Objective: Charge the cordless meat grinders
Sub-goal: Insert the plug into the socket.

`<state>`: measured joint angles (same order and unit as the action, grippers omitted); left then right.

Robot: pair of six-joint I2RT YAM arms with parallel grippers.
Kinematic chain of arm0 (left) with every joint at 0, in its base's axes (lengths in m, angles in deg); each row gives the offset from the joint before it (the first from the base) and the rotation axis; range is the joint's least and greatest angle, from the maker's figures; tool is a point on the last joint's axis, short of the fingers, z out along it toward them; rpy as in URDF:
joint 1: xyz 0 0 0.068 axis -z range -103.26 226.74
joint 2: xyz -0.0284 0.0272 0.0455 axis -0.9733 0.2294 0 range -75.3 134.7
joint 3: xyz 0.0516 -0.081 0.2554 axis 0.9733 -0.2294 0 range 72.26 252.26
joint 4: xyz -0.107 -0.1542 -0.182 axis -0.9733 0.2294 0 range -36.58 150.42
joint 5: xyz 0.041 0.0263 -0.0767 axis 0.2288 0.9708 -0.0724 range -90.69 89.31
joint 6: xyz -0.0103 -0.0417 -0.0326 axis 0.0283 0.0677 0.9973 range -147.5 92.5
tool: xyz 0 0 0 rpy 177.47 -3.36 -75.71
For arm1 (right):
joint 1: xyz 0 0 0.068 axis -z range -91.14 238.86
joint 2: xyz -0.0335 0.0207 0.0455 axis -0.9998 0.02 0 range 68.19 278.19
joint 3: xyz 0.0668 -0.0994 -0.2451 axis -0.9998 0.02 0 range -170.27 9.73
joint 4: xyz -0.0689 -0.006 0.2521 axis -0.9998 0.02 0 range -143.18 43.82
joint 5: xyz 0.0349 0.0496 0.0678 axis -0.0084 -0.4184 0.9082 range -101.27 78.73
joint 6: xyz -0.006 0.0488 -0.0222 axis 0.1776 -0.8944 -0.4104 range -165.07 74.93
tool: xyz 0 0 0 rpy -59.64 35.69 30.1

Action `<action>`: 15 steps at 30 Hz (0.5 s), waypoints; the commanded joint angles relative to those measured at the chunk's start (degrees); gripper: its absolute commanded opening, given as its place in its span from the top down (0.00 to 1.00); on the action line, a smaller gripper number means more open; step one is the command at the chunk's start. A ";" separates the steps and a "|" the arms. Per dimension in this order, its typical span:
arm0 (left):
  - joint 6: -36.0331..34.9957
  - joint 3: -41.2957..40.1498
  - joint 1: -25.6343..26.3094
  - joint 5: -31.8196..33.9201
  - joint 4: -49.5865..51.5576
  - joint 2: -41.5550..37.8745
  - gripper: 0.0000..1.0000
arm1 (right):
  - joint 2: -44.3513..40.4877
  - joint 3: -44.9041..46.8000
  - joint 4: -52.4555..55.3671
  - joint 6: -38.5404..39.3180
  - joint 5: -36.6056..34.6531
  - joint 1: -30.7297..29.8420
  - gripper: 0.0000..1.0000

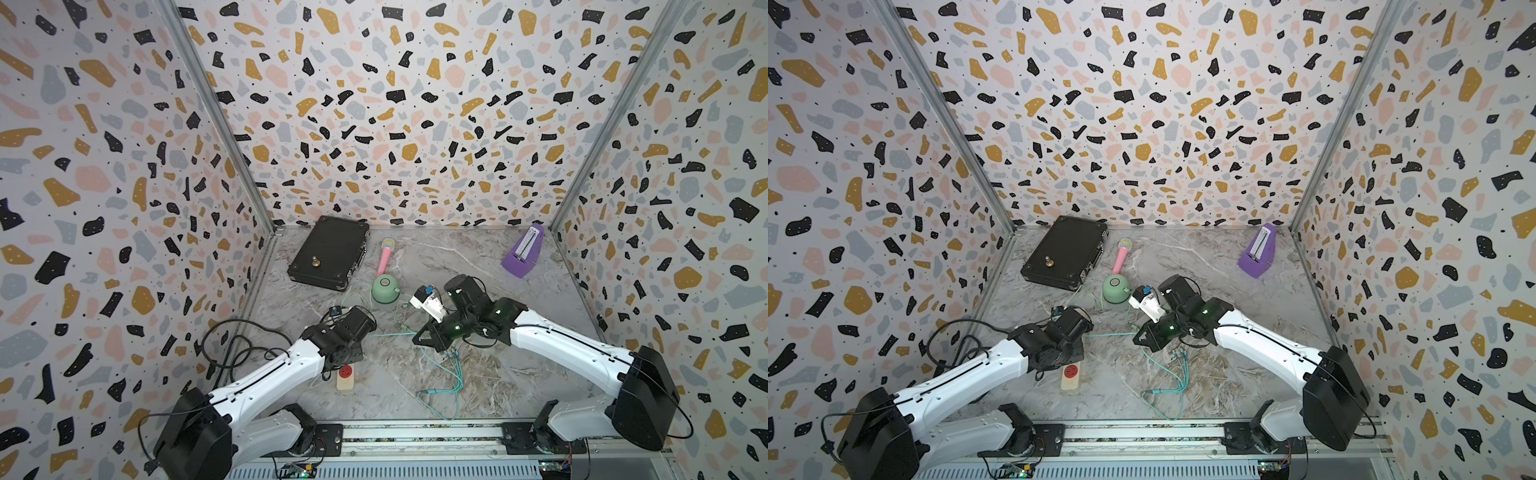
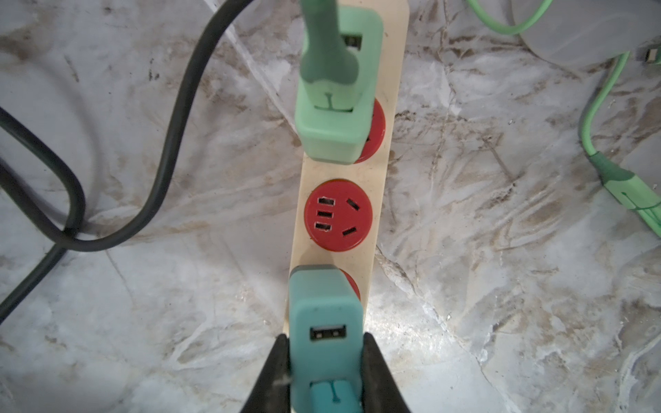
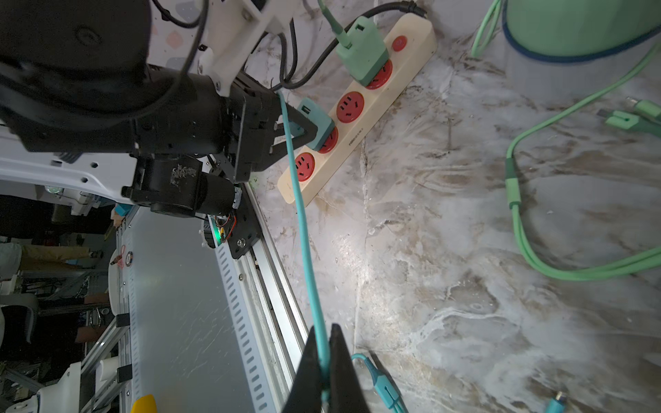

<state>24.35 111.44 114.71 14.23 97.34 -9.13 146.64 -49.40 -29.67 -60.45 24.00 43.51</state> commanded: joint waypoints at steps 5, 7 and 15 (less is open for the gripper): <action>8.00 0.26 0.78 -20.50 -5.56 6.51 1.00 | -5.15 -1.99 12.76 4.65 -0.90 6.14 0.99; 7.36 2.83 0.78 -19.93 -4.57 6.30 1.00 | -5.26 -2.17 12.81 4.80 -0.75 6.32 0.99; 8.53 -0.33 1.26 -15.05 -1.01 6.42 1.00 | -4.70 -0.76 10.47 2.58 1.36 6.33 0.99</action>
<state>27.74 116.62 115.54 7.35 96.51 -4.61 144.79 -49.51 -23.84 -56.93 25.75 48.26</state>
